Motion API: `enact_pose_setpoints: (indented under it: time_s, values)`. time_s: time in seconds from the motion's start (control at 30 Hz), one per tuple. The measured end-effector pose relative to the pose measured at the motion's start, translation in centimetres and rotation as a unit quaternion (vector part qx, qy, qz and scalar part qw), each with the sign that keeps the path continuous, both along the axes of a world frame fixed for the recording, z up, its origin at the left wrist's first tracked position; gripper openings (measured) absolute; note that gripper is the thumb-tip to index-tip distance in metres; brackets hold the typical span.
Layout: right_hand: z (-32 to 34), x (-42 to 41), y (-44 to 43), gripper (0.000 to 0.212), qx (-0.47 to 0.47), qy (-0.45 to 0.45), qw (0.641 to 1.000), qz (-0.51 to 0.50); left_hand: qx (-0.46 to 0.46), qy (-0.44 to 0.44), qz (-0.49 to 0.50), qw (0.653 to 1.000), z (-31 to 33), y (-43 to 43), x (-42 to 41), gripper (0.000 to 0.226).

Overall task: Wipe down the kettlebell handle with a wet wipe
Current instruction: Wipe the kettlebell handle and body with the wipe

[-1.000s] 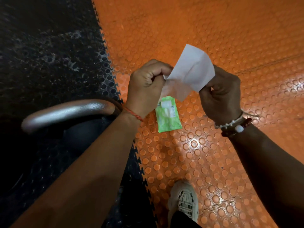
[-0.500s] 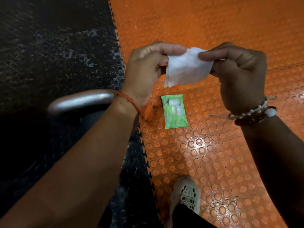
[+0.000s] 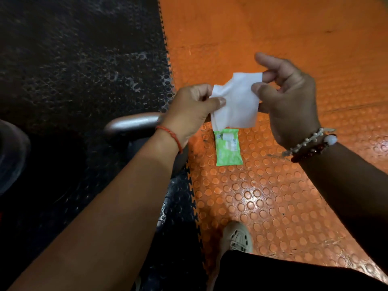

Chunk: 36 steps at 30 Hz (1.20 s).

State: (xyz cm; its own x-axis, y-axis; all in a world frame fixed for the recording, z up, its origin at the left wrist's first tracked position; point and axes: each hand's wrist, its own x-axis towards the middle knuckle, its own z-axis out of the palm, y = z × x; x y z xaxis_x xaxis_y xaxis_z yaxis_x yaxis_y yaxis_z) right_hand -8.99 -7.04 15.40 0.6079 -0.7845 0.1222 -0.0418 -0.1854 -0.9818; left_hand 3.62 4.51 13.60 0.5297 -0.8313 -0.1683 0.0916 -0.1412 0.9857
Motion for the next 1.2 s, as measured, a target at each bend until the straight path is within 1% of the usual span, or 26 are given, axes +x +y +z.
enact_pose_setpoints:
  time_s: [0.07, 0.1, 0.13, 0.17, 0.23, 0.27, 0.4, 0.5, 0.6, 0.67, 0.77, 0.87, 0.93, 1.0, 1.03, 1.07, 1.13, 1.17, 1.2]
  values:
    - [0.2, 0.2, 0.4, 0.057, 0.1, -0.007, 0.994, 0.034, -0.006, 0.013, 0.019, 1.0, 0.3, 1.0, 0.2, 0.019]
    - [0.3, 0.3, 0.6, 0.057, 0.152, 0.007, 0.987, 0.057, -0.013, 0.021, 0.025, 0.999, 0.6, 1.5, 0.4, 0.021]
    - [0.4, 0.4, 0.9, 0.051, 0.189, 0.034, 0.978, 0.084, -0.016, 0.025, 0.028, 0.999, 0.9, 2.0, 0.6, 0.021]
    - [0.3, 0.6, 1.0, 0.039, 0.203, 0.067, 0.97, 0.112, -0.019, 0.031, 0.029, 0.999, 1.1, 2.4, 1.0, 0.021]
    - [0.3, 0.9, 1.6, 0.012, 0.195, 0.115, 0.963, 0.147, -0.025, 0.033, 0.028, 0.999, 1.2, 3.4, 1.7, 0.019]
    - [0.3, 1.3, 1.9, 0.004, 0.199, 0.12, 0.961, 0.152, -0.024, 0.029, 0.028, 0.999, 1.3, 3.9, 2.1, 0.019]
    - [0.6, 3.4, 3.5, 0.018, 0.216, 0.107, 0.956, 0.169, -0.015, 0.032, 0.037, 0.999, 1.1, 6.1, 3.4, 0.023]
    - [0.4, 4.8, 5.1, 0.024, 0.23, 0.085, 0.956, 0.16, -0.012, 0.036, 0.062, 0.997, 0.4, 7.6, 4.5, 0.019]
    - [-0.9, 5.1, 7.1, 0.025, 0.249, 0.071, 0.957, 0.127, -0.008, 0.032, 0.09, 0.995, -0.4, 8.7, 4.8, 0.019]
    - [-2.1, 4.7, 8.5, 0.026, 0.254, 0.067, 0.959, 0.102, 0.004, 0.019, 0.106, 0.994, -1.0, 9.4, 4.4, 0.025]
    - [-3.8, 4.0, 9.9, 0.03, 0.289, 0.055, 0.953, 0.069, 0.021, -0.015, 0.096, 0.995, -2.2, 10.4, 3.6, 0.034]
    - [-4.9, 3.4, 10.3, 0.028, 0.318, 0.05, 0.943, 0.085, 0.036, 0.001, 0.096, 0.995, -3.5, 11.7, 2.9, 0.04]
    - [-5.5, 3.3, 10.5, 0.025, 0.339, 0.039, 0.936, 0.092, 0.047, 0.037, 0.112, 0.992, -4.2, 12.5, 2.6, 0.032]
    - [-6.2, 3.3, 11.1, 0.02, 0.349, 0.045, 0.932, 0.08, 0.038, 0.106, 0.13, 0.985, -4.7, 13.2, 2.2, 0.023]
    - [-6.6, 3.5, 11.4, 0.017, 0.338, 0.06, 0.937, 0.07, 0.034, 0.121, 0.139, 0.982, -5.1, 13.4, 2.0, 0.019]
    - [-7.1, 3.6, 11.7, 0.016, 0.31, 0.08, 0.945, 0.062, 0.036, 0.116, 0.147, 0.982, -5.5, 13.6, 1.8, 0.016]
    - [-7.9, 4.0, 12.3, 0.017, 0.264, 0.109, 0.957, 0.058, 0.049, 0.073, 0.161, 0.983, -6.4, 13.8, 1.4, 0.009]
    - [-8.3, 4.2, 12.5, 0.021, 0.27, 0.116, 0.954, 0.055, 0.051, 0.061, 0.165, 0.983, -6.9, 13.8, 1.2, 0.013]
    - [-8.5, 4.3, 12.8, 0.026, 0.294, 0.124, 0.946, 0.05, 0.051, 0.059, 0.17, 0.982, -7.5, 13.8, 1.0, 0.019]
